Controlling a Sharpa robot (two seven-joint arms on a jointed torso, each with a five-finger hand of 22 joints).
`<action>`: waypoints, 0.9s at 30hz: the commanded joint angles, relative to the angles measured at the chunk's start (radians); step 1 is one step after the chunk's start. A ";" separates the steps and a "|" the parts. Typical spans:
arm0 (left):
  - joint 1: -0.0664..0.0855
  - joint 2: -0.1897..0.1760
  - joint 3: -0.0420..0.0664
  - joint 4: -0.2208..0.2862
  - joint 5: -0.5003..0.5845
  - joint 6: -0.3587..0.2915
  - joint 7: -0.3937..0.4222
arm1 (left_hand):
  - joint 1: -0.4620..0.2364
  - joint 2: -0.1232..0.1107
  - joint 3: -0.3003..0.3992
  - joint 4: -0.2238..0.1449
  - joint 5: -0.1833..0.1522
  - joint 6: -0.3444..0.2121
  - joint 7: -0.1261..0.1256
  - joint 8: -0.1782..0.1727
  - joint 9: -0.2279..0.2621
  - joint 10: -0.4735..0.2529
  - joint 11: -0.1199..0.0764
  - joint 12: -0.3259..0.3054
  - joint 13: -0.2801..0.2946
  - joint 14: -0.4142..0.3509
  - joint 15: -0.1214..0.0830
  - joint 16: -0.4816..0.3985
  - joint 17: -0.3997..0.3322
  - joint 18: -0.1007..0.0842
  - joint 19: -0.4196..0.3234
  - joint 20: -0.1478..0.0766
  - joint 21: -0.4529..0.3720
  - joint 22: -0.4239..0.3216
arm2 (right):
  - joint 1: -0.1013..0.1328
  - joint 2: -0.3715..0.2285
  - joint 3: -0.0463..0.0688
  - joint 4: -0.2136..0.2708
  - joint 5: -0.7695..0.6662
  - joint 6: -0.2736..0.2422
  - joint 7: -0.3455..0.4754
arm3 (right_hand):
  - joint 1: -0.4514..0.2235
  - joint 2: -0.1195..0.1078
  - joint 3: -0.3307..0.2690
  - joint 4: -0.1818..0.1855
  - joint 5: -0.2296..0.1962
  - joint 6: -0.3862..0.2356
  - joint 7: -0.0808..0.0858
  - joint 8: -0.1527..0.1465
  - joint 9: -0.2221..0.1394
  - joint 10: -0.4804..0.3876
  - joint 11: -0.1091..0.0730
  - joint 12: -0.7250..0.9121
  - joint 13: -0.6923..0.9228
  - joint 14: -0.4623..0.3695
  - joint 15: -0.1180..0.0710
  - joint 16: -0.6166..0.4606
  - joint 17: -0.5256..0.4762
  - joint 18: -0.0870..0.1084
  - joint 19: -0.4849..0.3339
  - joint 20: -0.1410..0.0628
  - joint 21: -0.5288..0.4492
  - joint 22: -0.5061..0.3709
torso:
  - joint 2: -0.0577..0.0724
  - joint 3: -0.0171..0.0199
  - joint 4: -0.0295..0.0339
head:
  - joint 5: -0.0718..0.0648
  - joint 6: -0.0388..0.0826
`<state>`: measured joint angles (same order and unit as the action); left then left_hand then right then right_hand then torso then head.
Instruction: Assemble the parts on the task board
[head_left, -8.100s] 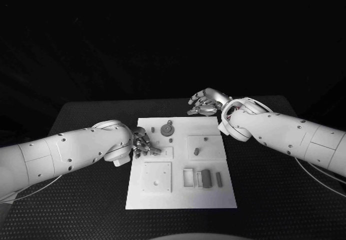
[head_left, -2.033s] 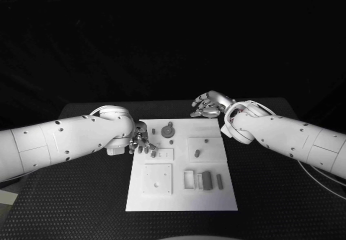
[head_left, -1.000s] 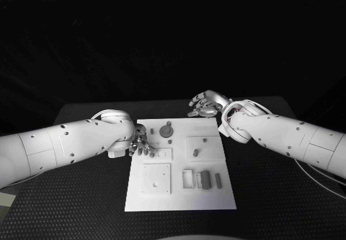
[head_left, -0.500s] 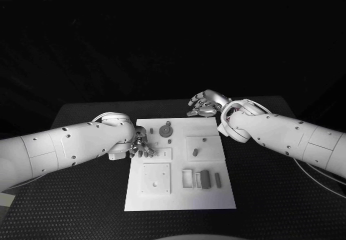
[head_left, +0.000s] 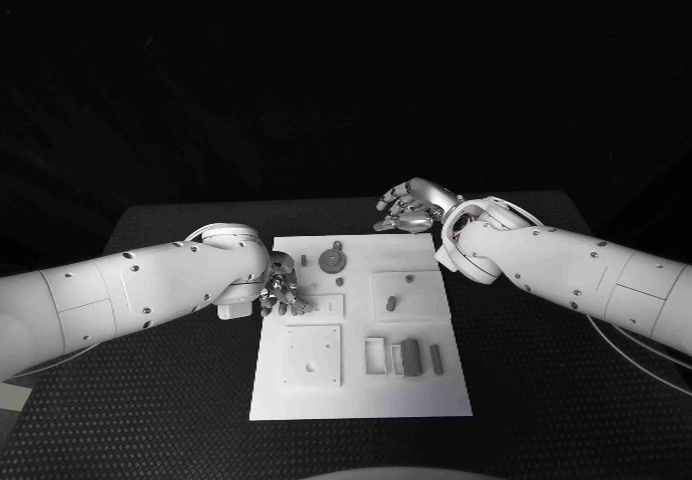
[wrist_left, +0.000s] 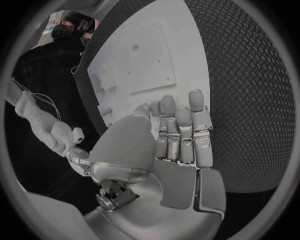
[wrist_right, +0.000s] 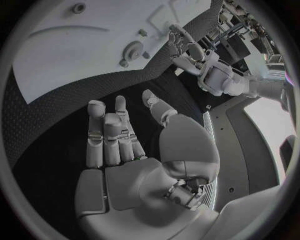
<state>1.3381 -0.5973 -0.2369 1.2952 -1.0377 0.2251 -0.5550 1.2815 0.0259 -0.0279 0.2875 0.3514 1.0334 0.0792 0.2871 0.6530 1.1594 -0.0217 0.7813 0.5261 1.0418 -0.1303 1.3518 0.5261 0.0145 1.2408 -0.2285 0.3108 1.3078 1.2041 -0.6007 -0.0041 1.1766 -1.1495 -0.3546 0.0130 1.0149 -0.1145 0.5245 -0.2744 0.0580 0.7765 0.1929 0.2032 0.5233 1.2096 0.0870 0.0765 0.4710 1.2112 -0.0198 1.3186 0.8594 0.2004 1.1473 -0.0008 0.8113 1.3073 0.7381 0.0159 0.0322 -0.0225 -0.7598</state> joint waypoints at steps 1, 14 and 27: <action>0.000 -0.002 0.001 0.000 0.031 0.008 0.025 | 0.028 0.009 -0.006 -0.001 -0.004 0.005 0.001 -0.002 0.003 0.001 -0.007 0.005 0.002 -0.002 -0.003 0.007 -0.001 0.002 0.002 0.000 0.005 0.021 | 0.000 0.002 0.000 -0.001 -0.002 0.009 0.002 | -0.009 0.001 -0.002 0.006 0.002 -0.002 0.008 0.003 -0.001 -0.003 0.004 -0.005 0.001 -0.006 -0.001 0.005 -0.001 0.061 0.002 -0.008 -0.006 0.017 | 0.001 0.0004 0.0005 | 0.000 -0.001; 0.000 -0.012 0.002 0.002 0.054 -0.033 0.042 | 0.111 0.038 -0.026 0.000 -0.009 0.012 0.000 -0.005 0.007 0.005 -0.009 0.006 0.004 0.001 -0.004 0.011 -0.001 0.001 0.005 0.000 0.008 0.022 | 0.000 0.003 0.000 -0.005 -0.002 0.020 -0.002 | -0.012 0.001 -0.002 0.008 0.002 -0.002 0.009 0.004 -0.001 -0.004 0.005 -0.006 0.001 -0.006 -0.001 0.005 -0.001 0.061 0.002 -0.008 -0.007 0.017 | 0.000 0.0005 0.0001 | 0.000 -0.001; 0.000 -0.015 0.004 -0.006 0.133 -0.105 0.059 | 0.203 0.025 0.103 0.003 -0.175 0.072 -0.019 0.000 0.004 0.043 -0.027 0.024 0.019 0.025 -0.021 0.040 0.015 -0.003 0.031 -0.013 0.035 0.024 | 0.000 0.001 0.000 -0.008 -0.002 0.022 -0.003 | -0.015 0.001 -0.002 0.009 0.002 -0.003 0.009 0.004 -0.002 -0.005 0.005 -0.006 0.001 -0.007 0.000 0.005 -0.001 0.061 0.002 -0.007 -0.007 0.017 | 0.000 0.0013 0.0005 | 0.001 0.001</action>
<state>1.3376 -0.6150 -0.2340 1.2896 -0.9607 0.1623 -0.5106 1.4742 0.0472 0.0049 0.3463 0.1778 1.0810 0.0424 0.2777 0.6421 1.1919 -0.0436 0.7999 0.5448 1.0442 -0.1289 1.3864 0.5407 0.0142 1.2587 -0.2324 0.3414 1.3075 1.2041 -0.5999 -0.0041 1.1685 -1.1494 -0.3460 0.0091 1.0069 -0.1145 0.5217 -0.2716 0.0580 0.7756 0.1933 0.2031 0.5224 1.2096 0.0870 0.0764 0.4707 1.2112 -0.0198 1.3186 0.8596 0.2006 1.1492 0.0000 0.8074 1.3074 0.7384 0.0167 0.0325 -0.0220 -0.7583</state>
